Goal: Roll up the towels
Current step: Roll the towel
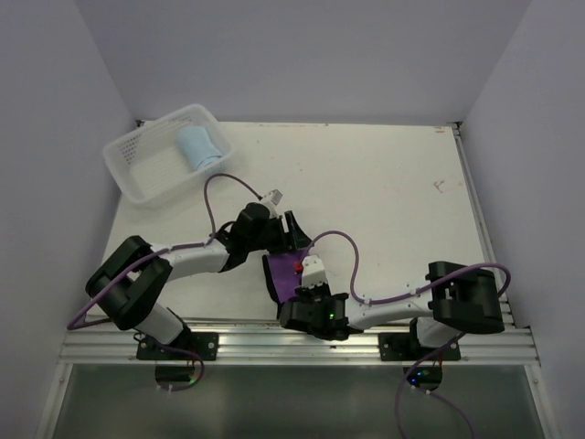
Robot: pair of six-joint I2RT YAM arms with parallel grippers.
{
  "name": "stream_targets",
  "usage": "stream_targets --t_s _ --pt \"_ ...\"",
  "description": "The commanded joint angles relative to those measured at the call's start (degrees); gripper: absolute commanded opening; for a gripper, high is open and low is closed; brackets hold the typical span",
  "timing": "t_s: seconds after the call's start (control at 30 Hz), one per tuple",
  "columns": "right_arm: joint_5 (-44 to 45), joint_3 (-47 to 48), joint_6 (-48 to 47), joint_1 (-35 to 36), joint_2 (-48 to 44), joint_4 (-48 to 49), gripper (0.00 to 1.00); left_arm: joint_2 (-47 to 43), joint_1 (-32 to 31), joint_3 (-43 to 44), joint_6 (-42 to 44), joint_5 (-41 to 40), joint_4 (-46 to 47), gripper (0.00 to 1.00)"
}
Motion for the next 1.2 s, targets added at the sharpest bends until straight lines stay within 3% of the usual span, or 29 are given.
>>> stream_targets --t_s 0.0,0.2,0.5,0.8,1.17 --pt "2.59 1.94 0.7 0.24 0.28 -1.82 0.0 -0.87 0.33 3.98 3.3 4.1 -6.37 0.7" --pt "3.03 2.56 0.0 0.24 0.9 -1.82 0.0 2.29 -0.9 7.59 6.55 6.92 -12.25 0.71" --pt "3.21 2.56 0.35 0.24 0.73 -1.91 0.0 6.43 -3.19 13.74 11.74 1.74 -24.74 0.69" --pt "3.38 2.03 0.7 0.24 0.81 -1.47 0.0 8.71 -4.07 16.73 14.11 -2.21 -28.34 0.44" --pt "2.77 1.86 1.23 0.33 1.25 -1.64 0.0 10.56 -5.21 21.39 15.17 -5.91 -31.51 0.36"
